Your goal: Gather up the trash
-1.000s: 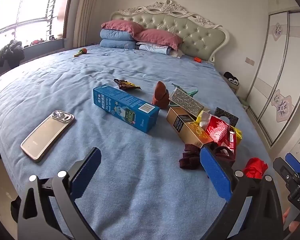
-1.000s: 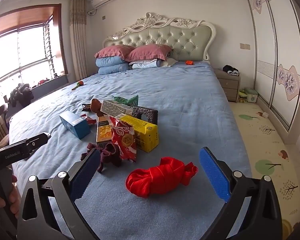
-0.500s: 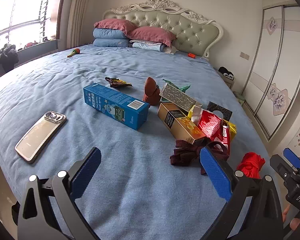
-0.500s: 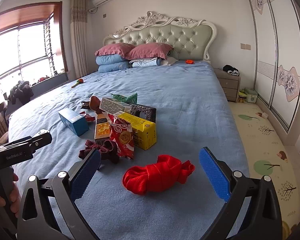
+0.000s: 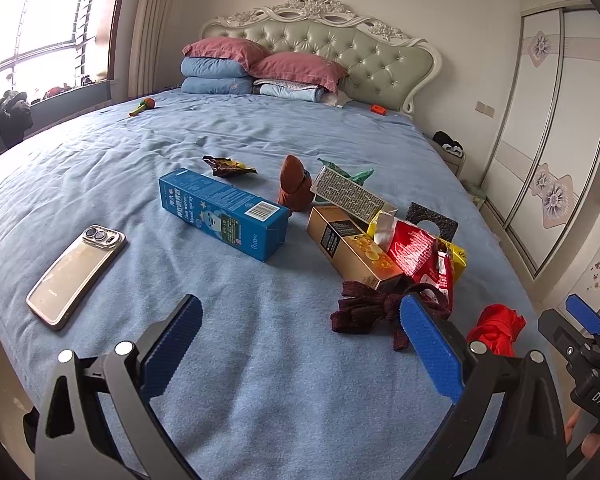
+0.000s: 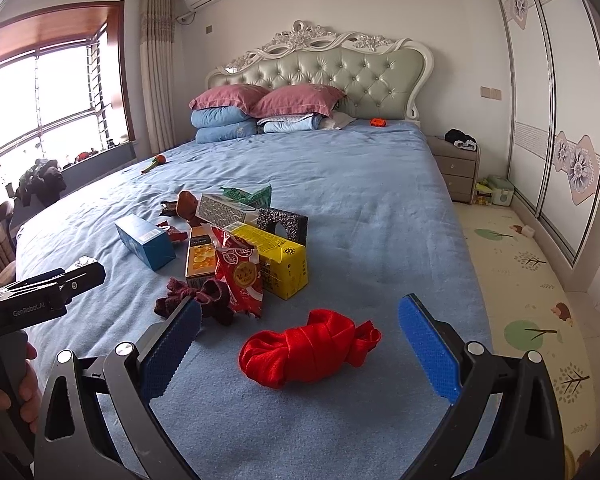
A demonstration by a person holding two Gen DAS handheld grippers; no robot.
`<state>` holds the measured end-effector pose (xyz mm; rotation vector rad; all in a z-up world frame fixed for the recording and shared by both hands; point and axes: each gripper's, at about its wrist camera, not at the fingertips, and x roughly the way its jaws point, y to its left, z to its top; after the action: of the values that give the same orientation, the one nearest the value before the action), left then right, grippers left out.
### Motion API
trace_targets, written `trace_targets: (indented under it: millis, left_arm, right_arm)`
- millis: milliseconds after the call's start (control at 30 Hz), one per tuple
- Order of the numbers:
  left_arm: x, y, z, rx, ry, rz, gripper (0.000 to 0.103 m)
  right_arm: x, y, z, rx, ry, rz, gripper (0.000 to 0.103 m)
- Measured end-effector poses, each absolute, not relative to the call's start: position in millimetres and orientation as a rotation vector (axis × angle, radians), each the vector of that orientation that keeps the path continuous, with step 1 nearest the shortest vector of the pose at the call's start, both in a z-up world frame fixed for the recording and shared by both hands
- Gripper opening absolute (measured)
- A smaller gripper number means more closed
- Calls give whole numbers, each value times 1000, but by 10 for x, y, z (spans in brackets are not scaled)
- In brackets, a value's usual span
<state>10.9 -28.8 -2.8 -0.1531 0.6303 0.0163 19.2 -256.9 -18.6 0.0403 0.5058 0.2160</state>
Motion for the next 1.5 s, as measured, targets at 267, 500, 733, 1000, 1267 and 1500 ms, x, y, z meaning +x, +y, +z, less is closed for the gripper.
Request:
trace_targets:
  millis: [267,500,733,1000,1267,1500]
  left_arm:
    - [154,-310,30,-154,624,6,99]
    - [168,-352,68,-152,618,-9,99]
    - [200,-367,118,-148,617,-16,99]
    - [218,-369,147,-144,616,-14,99]
    - [266,-380,158,-149,628,-15,99]
    - [320,-371,194,-162,631,-14,99]
  right_arm:
    - [188,-2601,-176,48,505,205,95]
    - [189,-2615,-174,58,511,201,95]
    - [198,-2608,-165,55,512,195,95]
    - [242,-2581,-147,59,520,200,95]
    - [294,-2496,-133,40,534,227,95]
    - [387,-2435,-97,17,552,259,95]
